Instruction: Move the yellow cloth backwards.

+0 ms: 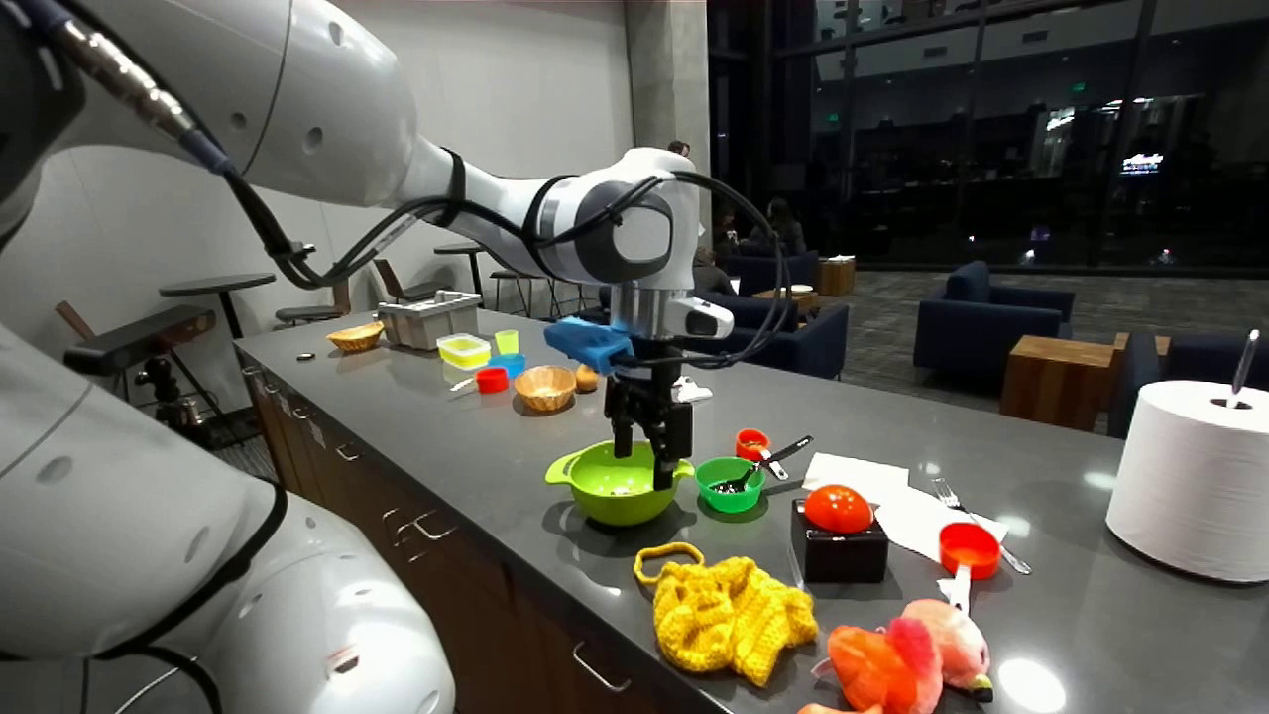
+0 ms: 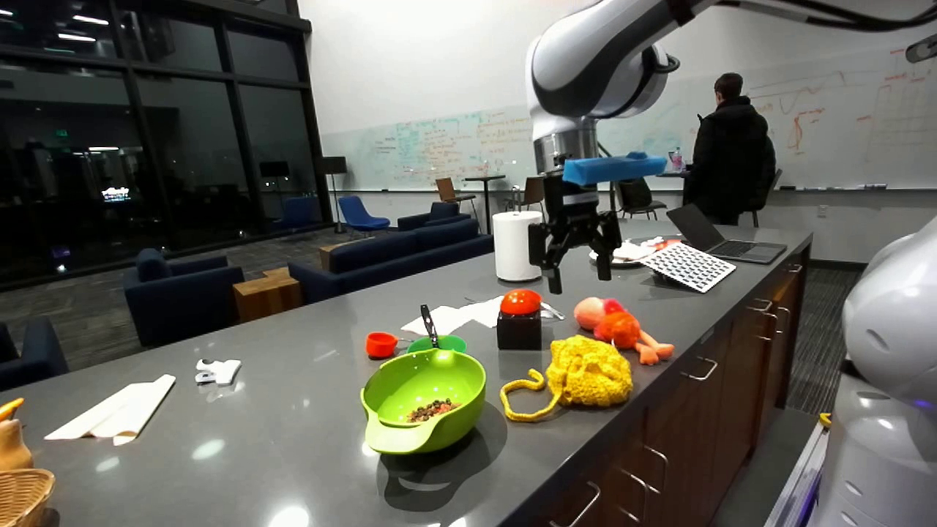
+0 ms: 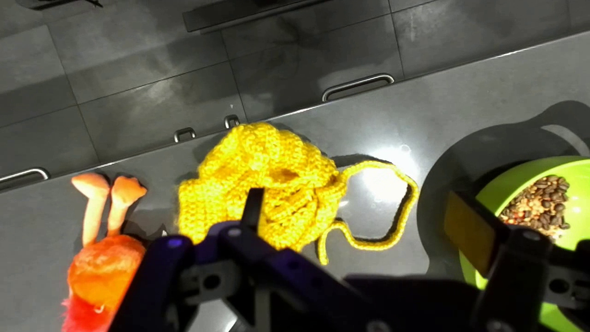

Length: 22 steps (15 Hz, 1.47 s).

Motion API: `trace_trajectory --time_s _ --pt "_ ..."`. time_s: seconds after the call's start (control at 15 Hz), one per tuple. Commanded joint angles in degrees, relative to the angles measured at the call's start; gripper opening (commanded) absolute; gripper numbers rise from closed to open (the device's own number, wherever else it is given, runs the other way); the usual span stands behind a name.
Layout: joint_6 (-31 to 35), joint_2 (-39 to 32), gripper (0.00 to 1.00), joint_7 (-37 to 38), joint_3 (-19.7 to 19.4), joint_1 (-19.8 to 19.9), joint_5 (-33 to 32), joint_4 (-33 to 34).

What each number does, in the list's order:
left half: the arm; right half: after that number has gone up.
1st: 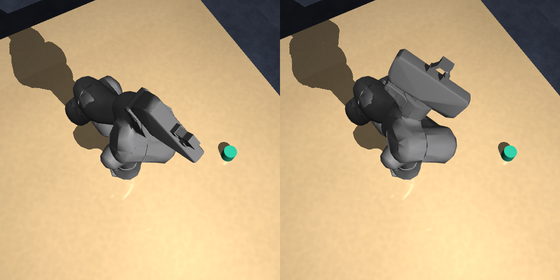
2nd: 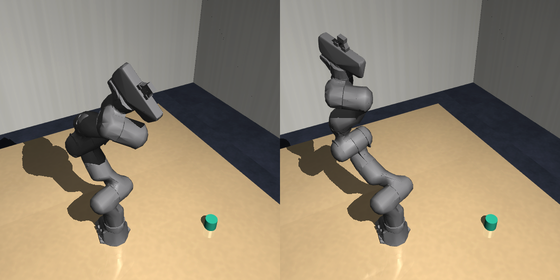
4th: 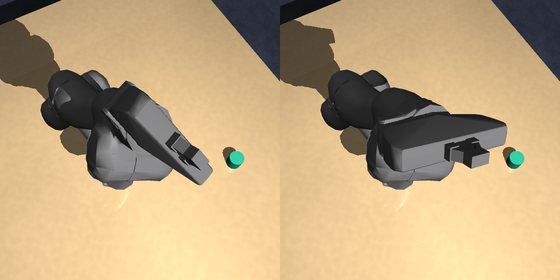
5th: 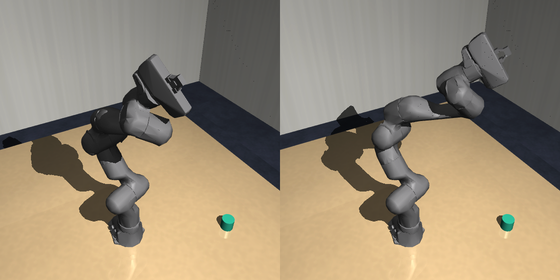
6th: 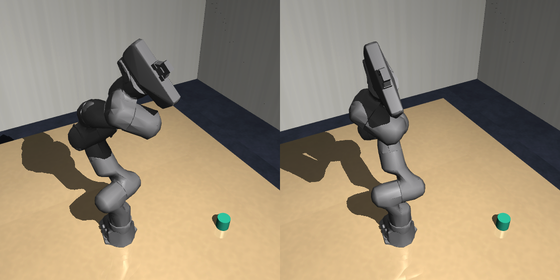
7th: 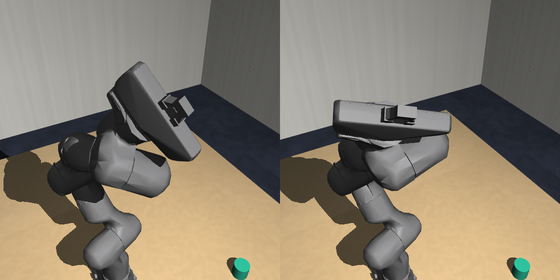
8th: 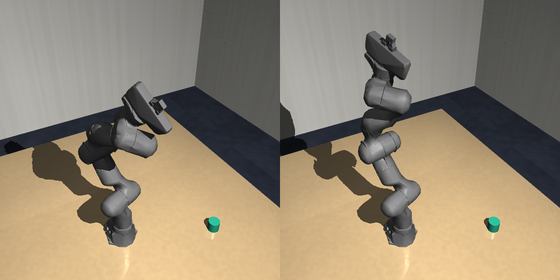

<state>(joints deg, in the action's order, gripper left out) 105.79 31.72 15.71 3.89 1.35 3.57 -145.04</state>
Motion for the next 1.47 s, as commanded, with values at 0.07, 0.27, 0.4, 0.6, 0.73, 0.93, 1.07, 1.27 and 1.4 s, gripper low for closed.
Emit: trace_trajectory --time_s 0.07,0.27,0.4,0.6,0.73,0.93,1.07,1.27,1.4 --pt "0.2 -0.8 1.0 0.9 -0.1 0.6 0.0 -0.6" --pt "0.2 -1.8 1.0 1.6 -0.1 0.9 0.0 -0.7" --pt "0.2 -1.9 1.0 1.6 -0.1 0.9 0.0 -0.7" --pt "0.2 -1.9 1.0 1.7 -0.1 0.9 0.0 -0.7" --pt "2.1 -2.2 1.0 1.8 -0.6 1.3 0.3 -1.3" --pt "4.5 -3.0 1.0 1.2 -2.2 2.2 0.8 -2.4" --pt "6.3 -3.7 1.0 0.7 -3.7 3.1 1.1 -3.2" --pt "9.3 -5.0 1.0 -1.1 -6.7 4.2 2.8 -4.6" --pt "11.2 -5.8 1.0 -3.2 -8.9 4.8 4.8 -5.3"
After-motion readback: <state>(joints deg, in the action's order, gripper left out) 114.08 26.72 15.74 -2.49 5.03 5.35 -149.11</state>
